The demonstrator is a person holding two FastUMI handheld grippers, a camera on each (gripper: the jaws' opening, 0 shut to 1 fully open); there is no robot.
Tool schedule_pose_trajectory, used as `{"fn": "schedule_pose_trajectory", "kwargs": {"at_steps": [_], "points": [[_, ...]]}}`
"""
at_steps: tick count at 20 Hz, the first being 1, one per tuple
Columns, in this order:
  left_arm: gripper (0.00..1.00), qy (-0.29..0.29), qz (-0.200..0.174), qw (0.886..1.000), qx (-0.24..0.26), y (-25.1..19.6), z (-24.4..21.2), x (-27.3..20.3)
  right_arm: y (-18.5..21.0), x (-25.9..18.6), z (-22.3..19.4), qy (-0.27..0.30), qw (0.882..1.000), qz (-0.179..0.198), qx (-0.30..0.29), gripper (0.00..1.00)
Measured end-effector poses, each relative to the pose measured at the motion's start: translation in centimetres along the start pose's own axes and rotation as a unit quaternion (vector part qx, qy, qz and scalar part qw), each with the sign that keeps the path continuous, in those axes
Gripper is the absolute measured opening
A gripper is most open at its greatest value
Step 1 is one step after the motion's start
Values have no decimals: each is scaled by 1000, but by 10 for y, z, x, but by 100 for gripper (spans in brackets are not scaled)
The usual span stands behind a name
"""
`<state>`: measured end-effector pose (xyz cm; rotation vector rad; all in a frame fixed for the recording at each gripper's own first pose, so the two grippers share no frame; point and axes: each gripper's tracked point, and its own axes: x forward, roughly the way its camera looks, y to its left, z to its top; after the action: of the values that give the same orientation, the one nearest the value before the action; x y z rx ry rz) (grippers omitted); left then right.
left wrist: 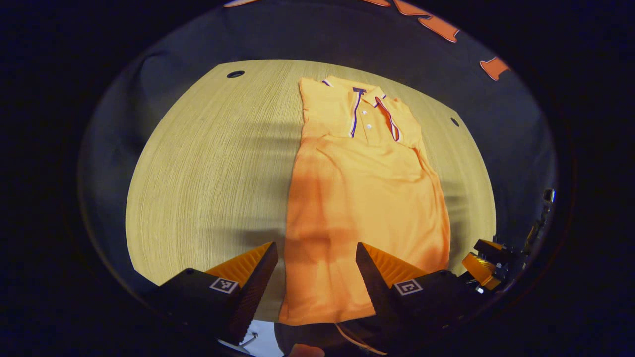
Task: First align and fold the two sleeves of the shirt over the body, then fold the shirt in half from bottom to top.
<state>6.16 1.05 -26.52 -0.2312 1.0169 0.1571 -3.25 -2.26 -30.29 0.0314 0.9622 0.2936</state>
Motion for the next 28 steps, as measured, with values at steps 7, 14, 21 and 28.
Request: {"fn": "schedule_pose_trajectory", "kwargs": {"at_steps": [7, 14, 21, 28], "points": [[98, 33, 22, 999, 11, 11, -69, 5, 9, 7, -51, 44, 999, 14, -20, 99], [98, 44, 29, 999, -2, 20, -105, 10, 15, 11, -77, 57, 998, 11, -31, 98], [98, -3, 46, 997, 60, 28, -129, 20, 15, 14, -91, 45, 997, -3, -58, 98], [97, -46, 51, 994, 83, 22, -122, 25, 14, 20, -89, 16, 995, -34, -95, 76]]}}
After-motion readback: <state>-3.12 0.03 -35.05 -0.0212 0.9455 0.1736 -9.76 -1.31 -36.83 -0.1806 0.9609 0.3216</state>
